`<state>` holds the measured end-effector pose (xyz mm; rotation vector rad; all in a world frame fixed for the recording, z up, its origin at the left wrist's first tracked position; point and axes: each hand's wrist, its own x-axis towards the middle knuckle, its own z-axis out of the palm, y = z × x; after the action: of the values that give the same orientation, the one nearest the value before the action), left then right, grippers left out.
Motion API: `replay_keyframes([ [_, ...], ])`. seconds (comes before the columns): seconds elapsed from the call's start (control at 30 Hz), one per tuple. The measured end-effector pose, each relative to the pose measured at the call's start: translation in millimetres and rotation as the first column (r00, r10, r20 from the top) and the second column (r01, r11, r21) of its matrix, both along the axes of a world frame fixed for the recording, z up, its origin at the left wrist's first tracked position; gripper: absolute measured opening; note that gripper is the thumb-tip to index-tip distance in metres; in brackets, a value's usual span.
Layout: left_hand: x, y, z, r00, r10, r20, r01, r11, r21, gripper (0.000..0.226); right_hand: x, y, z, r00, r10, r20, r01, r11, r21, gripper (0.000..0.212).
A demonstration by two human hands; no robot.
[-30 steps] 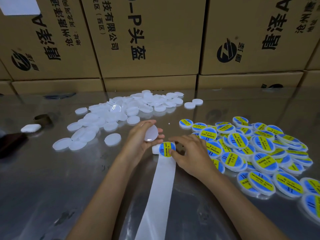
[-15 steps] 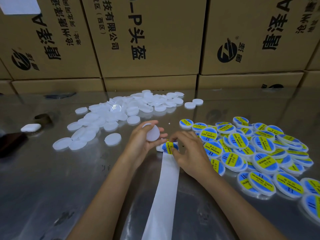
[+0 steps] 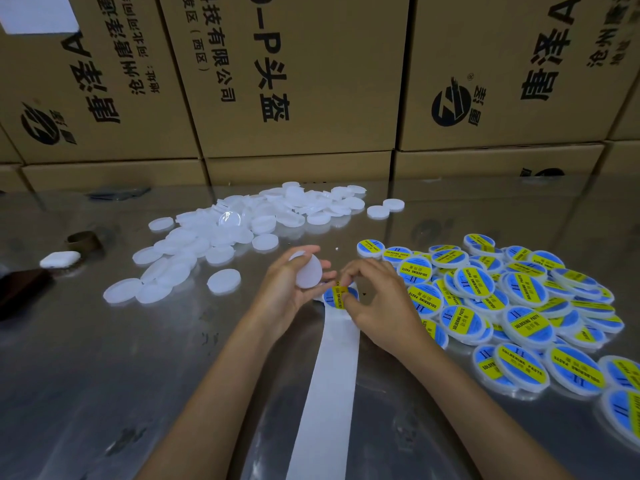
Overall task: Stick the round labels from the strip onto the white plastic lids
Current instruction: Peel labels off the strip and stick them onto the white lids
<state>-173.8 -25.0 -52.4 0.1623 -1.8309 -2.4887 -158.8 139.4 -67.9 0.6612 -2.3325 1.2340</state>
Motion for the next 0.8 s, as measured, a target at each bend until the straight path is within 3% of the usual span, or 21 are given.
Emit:
replay_keyframes([
  [0.13,0,1,0,1.000,-0.004,0.018,0.004,1.000,0.001,0.028,0,1,9,0.979,0.070,0.192,-0.009,0.953,-0.303,0.023],
  [0.33,1,0,6,0.997,-0.053,0.058,0.036,0.966,0.257,0.036,3,3,20,0.936,0.186,0.299,0.017,0.825,-0.564,0.027],
  [0.47,6,2,10,0.985,-0.175,0.002,0.161,0.909,0.384,0.037,6,5,25,0.925,0.254,0.283,-0.023,0.780,-0.626,0.026],
  [0.63,12,17,12,0.945,-0.326,-0.033,0.319,0.889,0.329,0.045,4,2,22,0.950,0.222,0.219,-0.057,0.814,-0.579,0.029],
  [0.8,14,27,9,0.922,-0.386,-0.021,0.373,0.873,0.315,0.041,1,-2,16,0.969,0.159,0.187,-0.039,0.852,-0.522,0.032],
])
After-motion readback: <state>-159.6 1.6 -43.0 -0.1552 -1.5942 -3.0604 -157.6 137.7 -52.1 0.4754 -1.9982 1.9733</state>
